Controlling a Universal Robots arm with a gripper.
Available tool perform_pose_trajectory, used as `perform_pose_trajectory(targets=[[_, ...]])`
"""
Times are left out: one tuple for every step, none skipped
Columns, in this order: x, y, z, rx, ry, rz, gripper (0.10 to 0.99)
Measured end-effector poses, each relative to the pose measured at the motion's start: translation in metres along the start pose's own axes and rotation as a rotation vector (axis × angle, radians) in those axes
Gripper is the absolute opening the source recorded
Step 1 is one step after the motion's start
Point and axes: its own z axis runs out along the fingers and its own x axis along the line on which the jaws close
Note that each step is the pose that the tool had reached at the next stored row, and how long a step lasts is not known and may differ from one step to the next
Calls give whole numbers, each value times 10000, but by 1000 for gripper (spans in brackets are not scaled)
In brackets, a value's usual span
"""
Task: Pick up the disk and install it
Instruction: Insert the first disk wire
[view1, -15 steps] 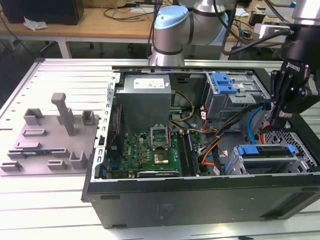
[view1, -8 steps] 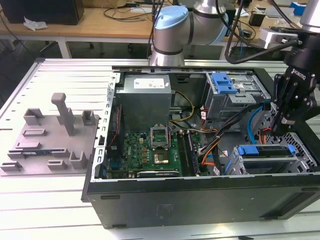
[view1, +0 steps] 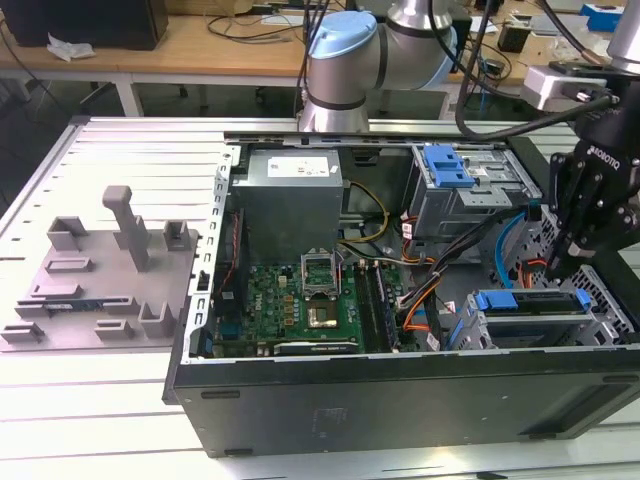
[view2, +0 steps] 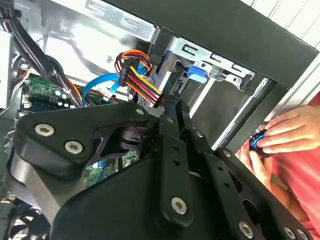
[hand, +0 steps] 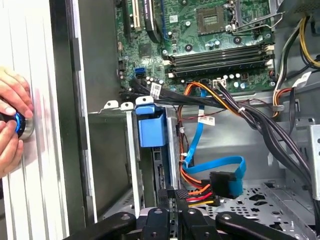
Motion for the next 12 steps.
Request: perform_pose_trajectory(targets=[[27, -2, 10, 1, -98, -48, 165], [48, -4, 16, -1, -199, -81, 165], [66, -6, 22, -4, -293, -109, 165], [90, -8, 30, -8, -419, -143, 165], [112, -10, 37, -12, -531, -172, 165], [123, -11, 41, -15, -590, -187, 165], [137, -13, 44, -19, -650, -195, 165], [154, -14, 48, -22, -700, -197, 165], [172, -16, 51, -27, -757, -198, 165], [186, -17, 54, -30, -806, -199, 165], [187, -18, 55, -31, -818, -199, 165], [187, -17, 55, -31, -820, -200, 165]])
